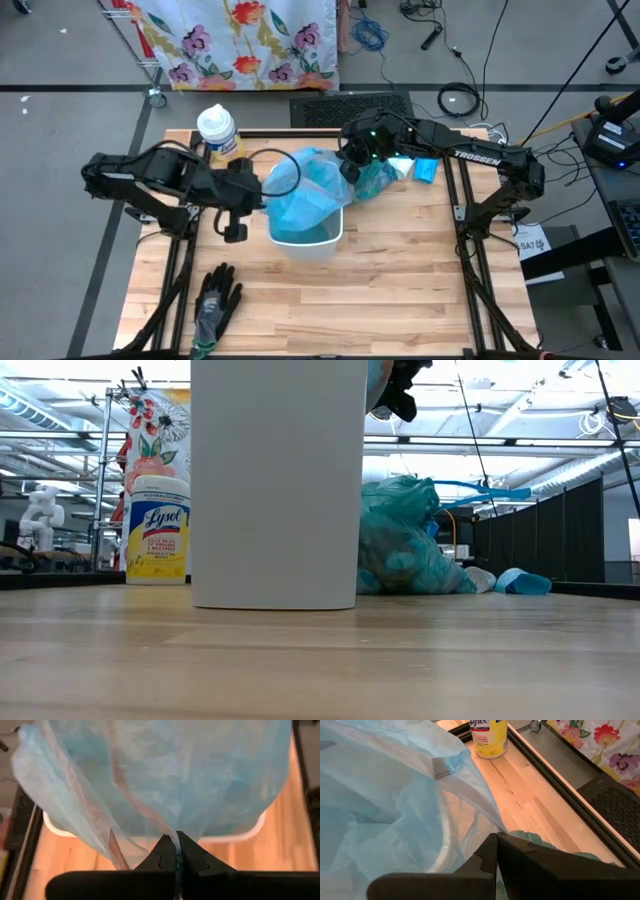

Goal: Place trash/remove bag and relplace
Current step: Insert the light blue trash bag into the white trash bin

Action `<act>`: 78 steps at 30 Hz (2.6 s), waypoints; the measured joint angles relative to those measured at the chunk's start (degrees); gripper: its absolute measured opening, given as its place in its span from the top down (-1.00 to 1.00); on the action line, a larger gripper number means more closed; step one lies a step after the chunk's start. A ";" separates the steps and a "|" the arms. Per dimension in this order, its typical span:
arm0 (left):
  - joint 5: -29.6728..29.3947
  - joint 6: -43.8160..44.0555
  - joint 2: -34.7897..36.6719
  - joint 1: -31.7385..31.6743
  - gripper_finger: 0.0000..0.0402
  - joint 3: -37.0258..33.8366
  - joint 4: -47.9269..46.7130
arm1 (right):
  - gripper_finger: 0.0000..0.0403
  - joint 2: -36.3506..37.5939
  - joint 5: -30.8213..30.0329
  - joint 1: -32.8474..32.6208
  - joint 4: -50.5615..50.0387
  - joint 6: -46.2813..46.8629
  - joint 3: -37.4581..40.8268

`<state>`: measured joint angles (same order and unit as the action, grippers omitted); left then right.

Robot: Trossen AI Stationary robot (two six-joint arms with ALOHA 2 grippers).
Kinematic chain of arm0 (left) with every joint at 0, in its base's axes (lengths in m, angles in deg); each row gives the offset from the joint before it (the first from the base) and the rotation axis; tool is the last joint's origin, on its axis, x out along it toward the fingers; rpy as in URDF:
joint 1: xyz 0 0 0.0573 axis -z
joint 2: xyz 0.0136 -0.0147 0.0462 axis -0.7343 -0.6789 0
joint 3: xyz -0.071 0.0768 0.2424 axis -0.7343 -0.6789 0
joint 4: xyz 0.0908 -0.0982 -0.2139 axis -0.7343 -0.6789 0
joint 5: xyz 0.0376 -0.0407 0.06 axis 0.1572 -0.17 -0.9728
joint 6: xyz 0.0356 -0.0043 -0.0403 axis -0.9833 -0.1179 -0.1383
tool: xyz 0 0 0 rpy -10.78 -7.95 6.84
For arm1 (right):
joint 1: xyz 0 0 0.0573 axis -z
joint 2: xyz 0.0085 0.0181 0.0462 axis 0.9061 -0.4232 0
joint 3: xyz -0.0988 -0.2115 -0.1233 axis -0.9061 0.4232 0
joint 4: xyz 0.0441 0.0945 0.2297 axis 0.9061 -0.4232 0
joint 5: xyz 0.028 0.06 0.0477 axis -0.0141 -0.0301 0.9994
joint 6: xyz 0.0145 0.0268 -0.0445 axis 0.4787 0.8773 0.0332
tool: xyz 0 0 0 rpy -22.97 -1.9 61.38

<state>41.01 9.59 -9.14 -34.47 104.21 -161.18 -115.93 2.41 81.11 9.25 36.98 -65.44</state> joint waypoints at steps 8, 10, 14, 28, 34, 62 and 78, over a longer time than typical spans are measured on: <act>-0.22 7.32 0.12 -0.62 0.80 0.02 2.27 | 1.00 0.00 0.00 0.00 0.11 0.00 0.02; -0.26 9.30 0.15 -1.08 0.72 0.02 2.21 | 1.00 0.00 0.02 -0.01 0.10 0.00 0.02; 0.91 9.67 0.13 -1.99 0.54 0.02 2.14 | 1.00 0.00 0.02 0.00 0.10 0.00 0.02; 1.63 7.85 0.14 -2.29 0.24 4.32 3.57 | 1.00 0.00 0.05 -0.01 0.06 -0.20 0.02; -5.03 4.62 0.16 -2.32 0.24 8.59 3.15 | 1.00 0.02 0.07 -0.02 0.06 -0.22 0.02; 5.50 -2.01 -11.73 -15.18 0.99 10.21 0.99 | 1.00 0.04 0.07 -0.15 -0.20 1.74 0.04; -7.58 -0.86 -10.30 -21.96 1.00 7.62 -5.13 | 1.00 0.07 -0.41 0.04 -3.18 3.45 0.04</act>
<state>33.43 8.73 -19.45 -56.43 111.83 -166.31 -115.86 2.01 81.15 6.07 40.43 -65.40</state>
